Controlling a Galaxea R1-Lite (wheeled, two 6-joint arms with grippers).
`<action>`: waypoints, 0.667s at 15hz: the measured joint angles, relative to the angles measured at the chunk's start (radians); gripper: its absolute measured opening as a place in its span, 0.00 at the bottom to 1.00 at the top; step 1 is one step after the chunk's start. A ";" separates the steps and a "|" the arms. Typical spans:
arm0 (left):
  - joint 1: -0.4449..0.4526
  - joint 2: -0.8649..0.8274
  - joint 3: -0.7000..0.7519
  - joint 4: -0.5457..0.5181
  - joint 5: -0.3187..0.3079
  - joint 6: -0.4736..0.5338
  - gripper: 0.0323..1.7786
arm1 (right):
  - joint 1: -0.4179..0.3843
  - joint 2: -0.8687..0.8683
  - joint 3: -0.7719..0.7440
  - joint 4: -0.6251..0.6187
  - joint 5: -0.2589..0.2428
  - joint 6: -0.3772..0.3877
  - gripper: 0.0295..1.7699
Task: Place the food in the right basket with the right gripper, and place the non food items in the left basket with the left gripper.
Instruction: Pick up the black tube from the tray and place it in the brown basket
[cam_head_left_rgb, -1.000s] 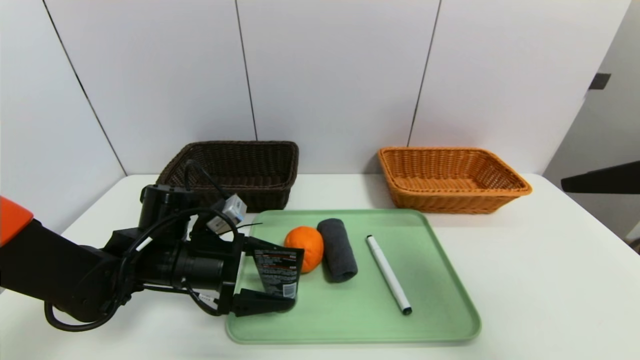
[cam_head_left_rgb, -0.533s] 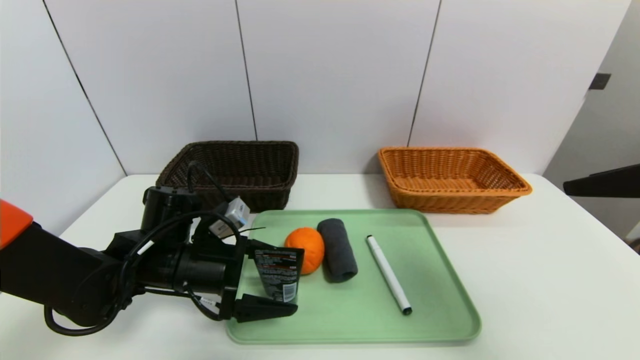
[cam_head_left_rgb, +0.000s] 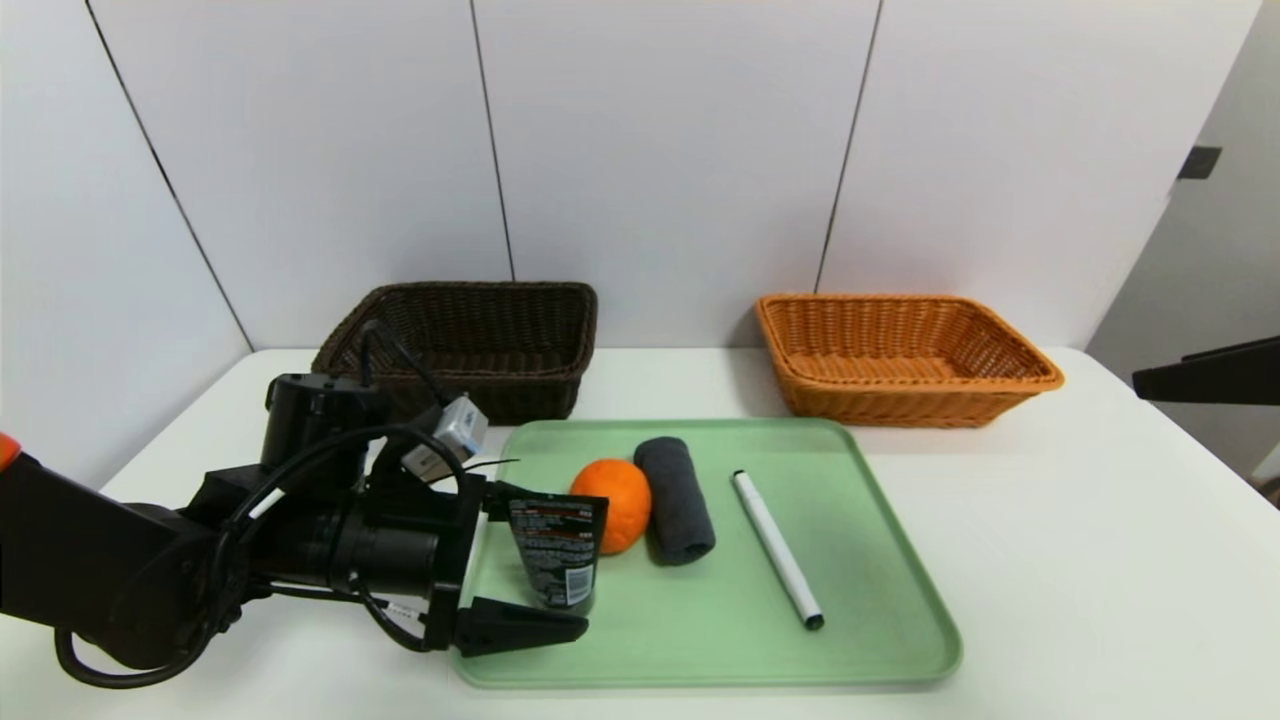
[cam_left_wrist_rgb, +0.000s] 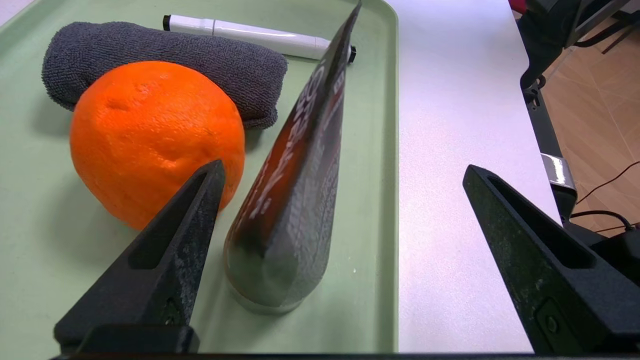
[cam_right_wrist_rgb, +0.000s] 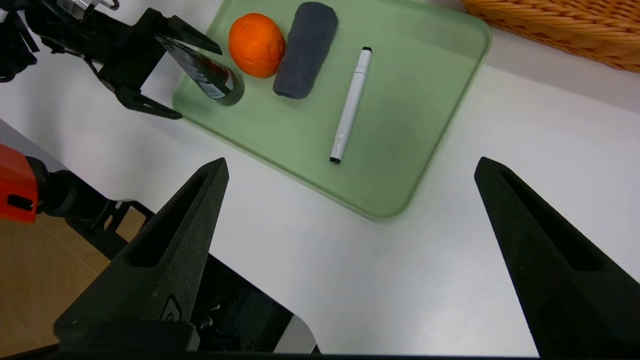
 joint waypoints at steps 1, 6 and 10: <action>0.000 -0.005 0.005 0.000 -0.005 0.000 0.95 | 0.001 -0.001 0.000 0.000 0.000 0.000 0.96; -0.016 -0.009 0.007 0.000 -0.009 0.001 0.95 | 0.006 -0.005 0.003 0.000 0.001 0.002 0.96; -0.052 -0.001 -0.005 -0.001 -0.008 -0.001 0.95 | 0.006 -0.013 0.003 -0.001 0.000 0.002 0.96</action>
